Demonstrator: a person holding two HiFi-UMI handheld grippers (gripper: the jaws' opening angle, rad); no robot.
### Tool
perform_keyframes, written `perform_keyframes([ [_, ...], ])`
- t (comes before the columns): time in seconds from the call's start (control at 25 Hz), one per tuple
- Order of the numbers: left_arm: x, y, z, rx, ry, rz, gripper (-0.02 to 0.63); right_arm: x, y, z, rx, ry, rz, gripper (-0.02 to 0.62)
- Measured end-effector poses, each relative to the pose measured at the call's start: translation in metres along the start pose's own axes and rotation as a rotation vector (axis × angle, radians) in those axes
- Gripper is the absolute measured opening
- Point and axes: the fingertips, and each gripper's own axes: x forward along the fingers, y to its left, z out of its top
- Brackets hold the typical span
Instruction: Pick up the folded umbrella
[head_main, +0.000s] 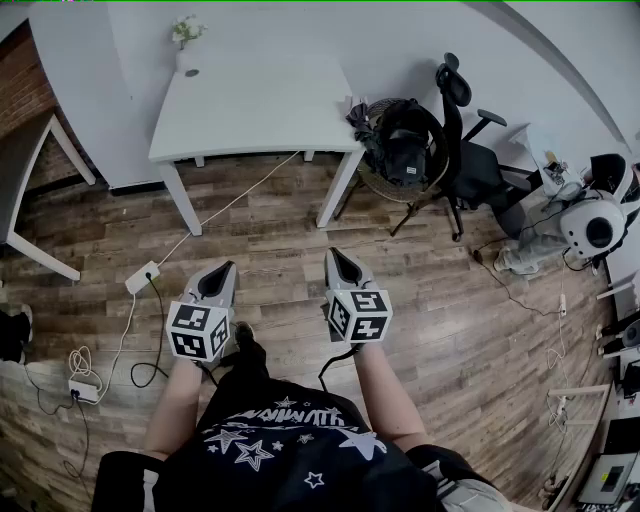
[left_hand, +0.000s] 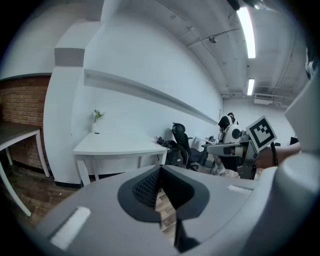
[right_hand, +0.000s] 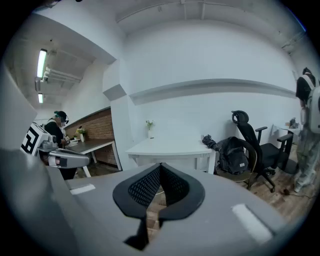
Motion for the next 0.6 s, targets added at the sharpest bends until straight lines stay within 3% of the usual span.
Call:
perform_keyframes([
  [0.6,0.048,0.049,0.021,-0.019,0.014,0.041,0.003,0.077,-0.008,0.021,0.0,0.018,0.027,0.017],
])
